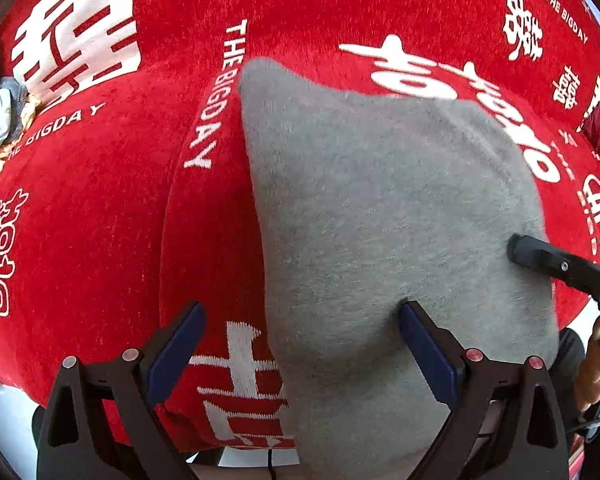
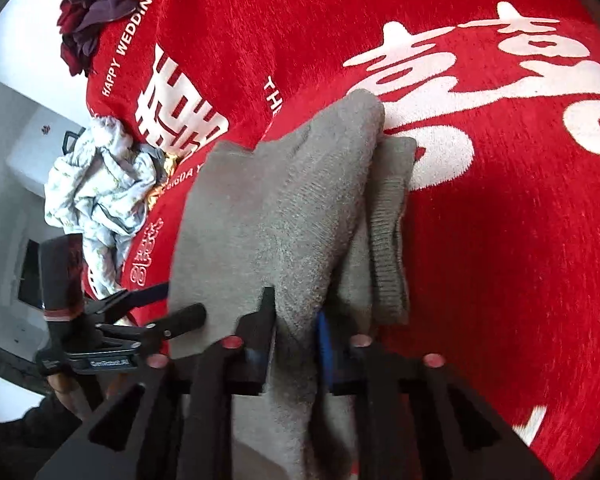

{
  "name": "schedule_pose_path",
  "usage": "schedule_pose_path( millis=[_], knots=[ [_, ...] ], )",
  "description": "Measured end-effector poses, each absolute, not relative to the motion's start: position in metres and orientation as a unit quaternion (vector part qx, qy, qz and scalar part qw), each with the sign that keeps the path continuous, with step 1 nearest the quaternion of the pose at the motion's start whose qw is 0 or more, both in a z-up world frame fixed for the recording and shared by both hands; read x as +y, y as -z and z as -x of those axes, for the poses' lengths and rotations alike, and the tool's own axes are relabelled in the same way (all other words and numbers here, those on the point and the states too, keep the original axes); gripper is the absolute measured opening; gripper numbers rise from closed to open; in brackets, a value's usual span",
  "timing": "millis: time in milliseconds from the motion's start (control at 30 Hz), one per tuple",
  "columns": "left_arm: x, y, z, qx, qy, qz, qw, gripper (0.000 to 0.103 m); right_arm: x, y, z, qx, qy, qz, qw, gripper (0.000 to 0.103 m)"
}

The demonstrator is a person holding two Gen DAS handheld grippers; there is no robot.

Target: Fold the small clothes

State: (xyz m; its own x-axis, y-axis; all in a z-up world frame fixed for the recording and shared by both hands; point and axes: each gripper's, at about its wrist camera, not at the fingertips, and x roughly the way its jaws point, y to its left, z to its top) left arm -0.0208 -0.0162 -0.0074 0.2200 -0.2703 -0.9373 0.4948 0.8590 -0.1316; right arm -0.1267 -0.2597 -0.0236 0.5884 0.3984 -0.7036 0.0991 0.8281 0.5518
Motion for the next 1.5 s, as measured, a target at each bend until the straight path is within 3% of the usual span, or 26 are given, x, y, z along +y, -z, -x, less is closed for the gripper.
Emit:
schedule_pose_path(
  millis=[100, 200, 300, 333, 467, 667, 767, 1000, 1267, 1500],
  knots=[
    [-0.014, -0.012, 0.016, 0.548, 0.25, -0.096, 0.793, 0.098, -0.252, -0.008, 0.14, 0.419, -0.032, -0.201, 0.885, 0.044],
    [-0.019, -0.025, -0.004, 0.537, 0.243, -0.084, 0.804, 0.098, -0.231, -0.037, 0.135, 0.389, -0.051, -0.14, 0.909, 0.047],
    [-0.03, -0.021, -0.023, 0.536, 0.225, -0.091, 0.808, 0.098, -0.216, -0.035, 0.117, 0.395, -0.104, -0.132, 0.903, 0.07],
    [-0.033, -0.015, -0.026, 0.54, 0.216, -0.099, 0.807, 0.098, -0.215, -0.028, 0.112, 0.401, -0.111, -0.133, 0.899, 0.071],
    [-0.027, 0.016, -0.029, 0.571, 0.216, -0.098, 0.786, 0.098, -0.227, 0.019, 0.101, 0.442, -0.099, -0.128, 0.882, 0.068],
    [-0.024, -0.009, -0.038, 0.549, 0.229, -0.077, 0.8, 0.098, -0.232, -0.018, 0.105, 0.405, -0.101, -0.115, 0.901, 0.068],
    [-0.029, -0.014, -0.059, 0.546, 0.211, -0.077, 0.807, 0.098, -0.23, -0.033, 0.082, 0.388, -0.088, -0.091, 0.913, 0.078],
    [-0.044, 0.02, -0.081, 0.565, 0.171, -0.138, 0.795, 0.103, -0.242, 0.021, 0.03, 0.471, -0.08, -0.096, 0.873, 0.078],
    [-0.039, -0.011, -0.053, 0.523, 0.18, -0.156, 0.818, 0.103, -0.211, -0.031, 0.072, 0.422, -0.101, -0.071, 0.898, 0.078],
    [-0.027, -0.012, -0.021, 0.514, 0.185, -0.159, 0.822, 0.103, -0.176, -0.025, 0.11, 0.419, -0.142, -0.079, 0.893, 0.081]
  ],
)
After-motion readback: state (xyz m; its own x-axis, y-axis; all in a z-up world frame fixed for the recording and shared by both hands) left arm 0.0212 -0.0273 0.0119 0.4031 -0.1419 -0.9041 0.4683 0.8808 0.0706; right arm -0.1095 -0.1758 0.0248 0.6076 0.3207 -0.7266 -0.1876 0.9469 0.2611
